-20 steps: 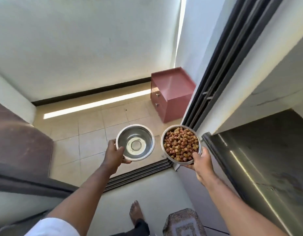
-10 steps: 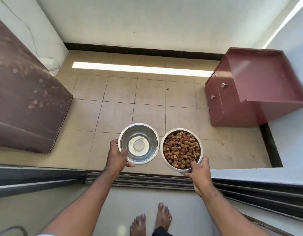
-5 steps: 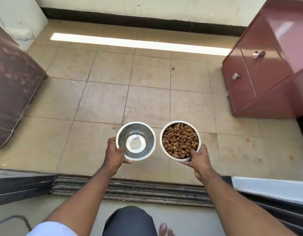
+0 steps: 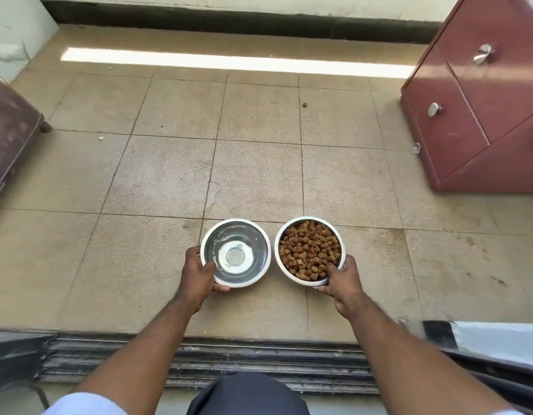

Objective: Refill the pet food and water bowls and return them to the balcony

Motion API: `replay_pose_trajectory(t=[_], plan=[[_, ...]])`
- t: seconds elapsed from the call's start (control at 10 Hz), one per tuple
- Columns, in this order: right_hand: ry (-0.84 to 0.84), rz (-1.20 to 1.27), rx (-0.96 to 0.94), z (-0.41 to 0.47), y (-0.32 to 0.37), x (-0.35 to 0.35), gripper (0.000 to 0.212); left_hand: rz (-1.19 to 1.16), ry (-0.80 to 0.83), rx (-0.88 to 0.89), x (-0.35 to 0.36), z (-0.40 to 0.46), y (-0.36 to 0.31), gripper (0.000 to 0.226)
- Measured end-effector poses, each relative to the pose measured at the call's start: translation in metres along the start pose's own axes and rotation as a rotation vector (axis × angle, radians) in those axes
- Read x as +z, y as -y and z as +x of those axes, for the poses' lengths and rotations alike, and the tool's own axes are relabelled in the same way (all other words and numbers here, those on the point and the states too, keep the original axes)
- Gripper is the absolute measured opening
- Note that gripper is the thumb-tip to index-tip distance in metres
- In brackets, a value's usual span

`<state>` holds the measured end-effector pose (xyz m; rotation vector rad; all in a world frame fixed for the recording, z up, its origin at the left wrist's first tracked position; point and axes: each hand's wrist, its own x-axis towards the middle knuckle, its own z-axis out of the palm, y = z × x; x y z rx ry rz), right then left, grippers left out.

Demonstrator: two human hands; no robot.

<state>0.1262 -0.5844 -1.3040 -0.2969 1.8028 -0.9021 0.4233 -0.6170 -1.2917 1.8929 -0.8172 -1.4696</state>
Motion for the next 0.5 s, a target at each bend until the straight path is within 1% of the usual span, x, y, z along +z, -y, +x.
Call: replay_pose_trajectory(t=[0.2,0.3,0.5], plan=[[-0.013,0.024,0.021,0.0069,-0.0122,-0.0001,0.036,-0.009,0.025,-0.009,0.0031,0.0102,0.0053,0.047],[-0.011,0.058,0.012,0.0071,-0.0142,0.0002,0.037,-0.007,0.034,0.001,0.0012,0.0106,0.0086,0.045],[0.026,0.020,0.030,0.0064,-0.0123,-0.0003,0.043,0.082,0.060,-0.028,-0.0011,0.0101,0.0048,0.035]])
